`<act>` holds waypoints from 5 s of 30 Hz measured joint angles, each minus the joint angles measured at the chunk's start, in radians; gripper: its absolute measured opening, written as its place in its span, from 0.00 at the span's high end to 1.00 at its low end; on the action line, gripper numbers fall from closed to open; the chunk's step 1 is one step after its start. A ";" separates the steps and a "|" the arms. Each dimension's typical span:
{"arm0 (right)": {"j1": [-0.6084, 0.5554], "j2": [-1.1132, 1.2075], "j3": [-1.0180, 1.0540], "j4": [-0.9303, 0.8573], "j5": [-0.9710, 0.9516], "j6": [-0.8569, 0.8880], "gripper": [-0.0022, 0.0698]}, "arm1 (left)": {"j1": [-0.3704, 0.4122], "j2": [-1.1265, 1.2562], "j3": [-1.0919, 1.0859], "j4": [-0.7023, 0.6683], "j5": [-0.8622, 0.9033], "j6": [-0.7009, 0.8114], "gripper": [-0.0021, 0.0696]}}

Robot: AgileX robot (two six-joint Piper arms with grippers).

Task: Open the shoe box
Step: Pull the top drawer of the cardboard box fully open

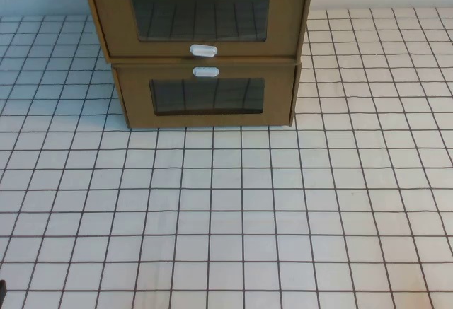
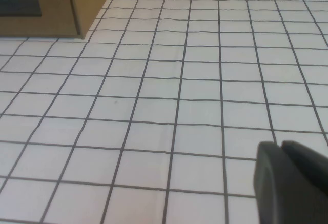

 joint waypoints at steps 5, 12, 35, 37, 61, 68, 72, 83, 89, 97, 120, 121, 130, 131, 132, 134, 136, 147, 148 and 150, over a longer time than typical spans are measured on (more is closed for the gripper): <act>0.000 0.000 0.000 0.000 0.000 0.000 0.99 | 0.000 0.000 0.000 0.000 0.000 0.000 0.97; 0.000 0.000 0.000 0.000 0.000 0.000 0.99 | 0.000 0.000 0.000 0.000 0.000 0.000 0.97; 0.000 0.000 0.000 0.000 0.000 0.000 0.99 | 0.000 0.000 0.000 0.000 0.000 0.000 0.97; 0.000 0.000 0.000 0.000 0.000 0.000 0.99 | 0.000 0.000 0.000 0.000 0.000 0.000 0.97; 0.000 0.000 0.000 0.000 0.000 0.000 0.99 | 0.000 0.000 0.000 -0.563 -0.248 -0.123 0.97; 0.000 0.000 0.000 0.000 0.000 0.000 0.99 | 0.000 0.000 -0.006 -0.592 -0.227 -0.135 0.97; 0.000 0.000 0.000 0.000 0.000 0.000 0.99 | 0.000 0.079 -0.127 -0.575 -0.072 -0.121 0.97; 0.000 0.000 0.000 0.000 0.000 0.000 0.99 | 0.000 0.605 -0.664 -0.568 0.321 0.186 0.97; 0.000 0.000 0.000 0.000 0.000 0.000 0.99 | 0.000 0.868 -0.961 -0.677 0.337 0.408 0.97; 0.000 0.000 0.000 0.000 0.000 0.000 0.99 | 0.000 1.263 -1.455 -0.694 0.389 0.496 0.97; 0.000 0.000 0.000 0.000 0.000 0.000 0.99 | -0.132 2.047 -2.364 -0.665 0.686 0.450 0.97; 0.000 0.000 0.000 0.000 0.000 0.000 0.99 | -0.141 2.054 -2.364 -0.652 0.684 0.450 0.97; 0.000 0.000 0.000 0.004 0.000 0.000 0.99 | -0.150 2.080 -2.364 -0.628 0.649 0.450 0.97; 0.000 0.000 0.000 0.004 0.000 0.000 0.99 | -0.150 2.080 -2.364 -0.628 0.649 0.450 0.97; 0.000 0.000 0.000 0.006 0.000 0.000 0.99 | -0.150 2.080 -2.364 -0.628 0.647 0.450 0.97; 0.000 0.000 0.000 0.023 -0.007 0.000 0.99 | -0.150 2.080 -2.364 -0.612 0.635 0.450 0.97; 0.000 0.000 0.000 0.063 -0.035 0.000 0.99 | -0.150 2.080 -2.364 -0.593 0.620 0.450 0.97; 0.000 0.000 0.000 0.486 -0.308 0.000 0.99 | -0.150 2.084 -2.364 -0.549 0.656 0.450 0.97; 0.000 0.000 0.000 0.497 -0.327 0.000 0.99 | -0.150 2.085 -2.364 -0.549 0.665 0.450 0.97; 0.000 0.000 0.000 0.512 -0.350 0.000 0.99 | -0.150 2.089 -2.364 -0.543 0.677 0.450 0.97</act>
